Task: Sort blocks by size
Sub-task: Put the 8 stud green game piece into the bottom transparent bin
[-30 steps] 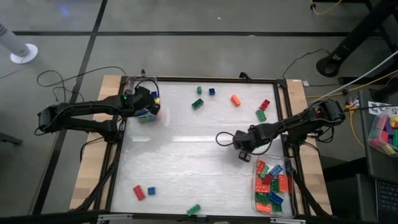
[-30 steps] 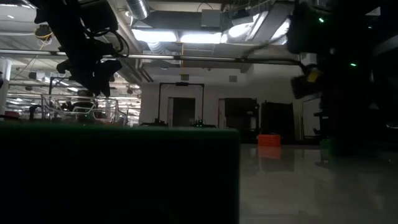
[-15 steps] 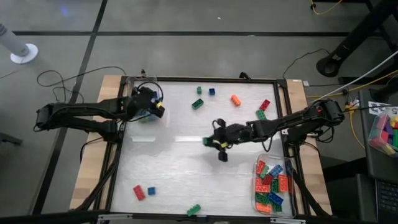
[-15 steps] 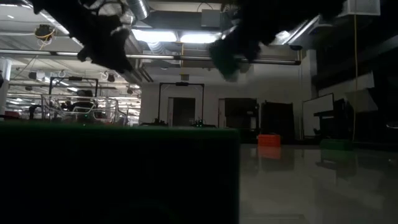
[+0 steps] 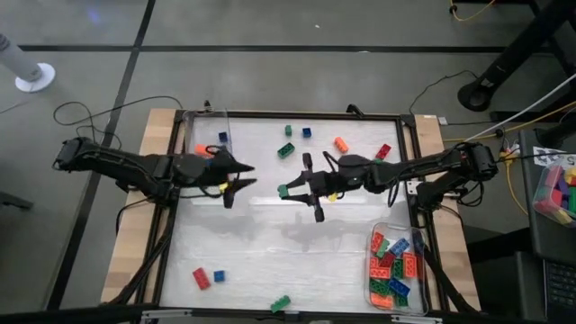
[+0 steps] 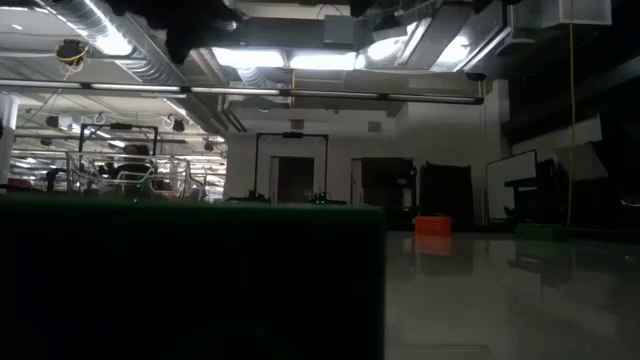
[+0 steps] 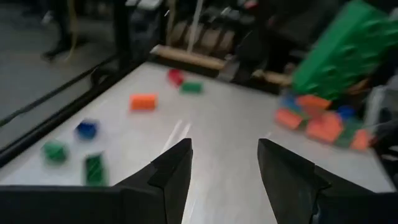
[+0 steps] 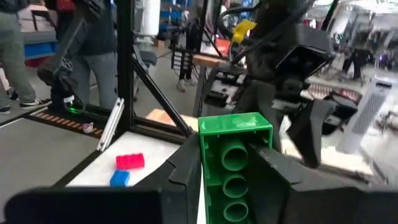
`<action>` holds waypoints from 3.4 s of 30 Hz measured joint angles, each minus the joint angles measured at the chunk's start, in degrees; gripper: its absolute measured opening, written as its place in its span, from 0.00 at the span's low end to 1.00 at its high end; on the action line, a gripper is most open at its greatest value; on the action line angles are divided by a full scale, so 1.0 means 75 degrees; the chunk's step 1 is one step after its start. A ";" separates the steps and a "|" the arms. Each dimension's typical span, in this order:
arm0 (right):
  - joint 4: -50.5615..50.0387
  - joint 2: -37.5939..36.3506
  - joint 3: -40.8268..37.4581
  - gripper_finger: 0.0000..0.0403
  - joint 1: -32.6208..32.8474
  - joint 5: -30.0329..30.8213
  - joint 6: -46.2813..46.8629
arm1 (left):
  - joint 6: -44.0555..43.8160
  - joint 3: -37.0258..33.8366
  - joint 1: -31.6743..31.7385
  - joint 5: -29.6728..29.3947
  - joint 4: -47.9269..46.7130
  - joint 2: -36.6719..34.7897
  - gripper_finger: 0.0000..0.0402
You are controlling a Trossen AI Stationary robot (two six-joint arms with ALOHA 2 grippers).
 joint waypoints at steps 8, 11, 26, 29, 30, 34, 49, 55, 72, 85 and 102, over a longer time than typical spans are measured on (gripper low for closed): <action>0.0036 -0.0002 0.0171 0.26 0.0002 -0.0033 -0.0077 | 0.1749 0.0000 -0.0664 -0.0121 0.2177 0.1180 0.42; 0.0004 -0.0002 0.0171 0.26 0.0002 -0.0033 -0.0056 | 0.2395 0.0000 -0.0725 -0.0184 0.2797 0.1722 0.42; -0.0078 -0.0002 0.0171 0.26 0.0005 -0.0032 -0.0053 | 0.2530 0.0000 -0.0693 -0.0441 0.3112 0.2743 0.47; -0.0097 -0.0002 0.0171 0.26 0.0005 -0.0030 -0.0050 | 0.2714 0.0000 -0.0691 -0.0681 0.3618 0.2743 0.53; -0.0102 -0.0002 0.0171 0.26 0.0005 -0.0026 -0.0050 | 0.2783 0.0000 -0.0690 -0.0684 0.3776 0.2743 0.55; -0.0097 -0.0002 0.0171 0.26 0.0005 0.0250 -0.0053 | 0.3089 0.0000 -0.0763 -0.0682 0.4094 0.2743 0.62; 0.0040 0.0213 0.0182 0.26 0.0005 0.0839 -0.0053 | 0.3475 0.0006 -0.0740 -0.0504 0.5130 0.2743 0.66; 0.0221 0.0375 0.0179 0.26 0.0005 0.0839 -0.0053 | 0.3329 0.0012 -0.0745 -0.0009 0.5111 0.2778 0.66; 0.1035 0.0624 0.0179 0.26 0.0008 0.0845 -0.0004 | 0.3475 0.0013 -0.0553 -0.0021 0.5043 0.2778 0.62; 0.0974 0.0624 0.0179 0.27 0.0007 0.0896 -0.0020 | 0.3801 0.0012 -0.0553 -0.0058 0.5038 0.2778 0.30; -0.0669 0.0337 0.0601 0.54 0.0007 0.2817 0.0005 | 0.3464 0.0015 -0.0244 -0.2213 0.3384 0.1980 0.30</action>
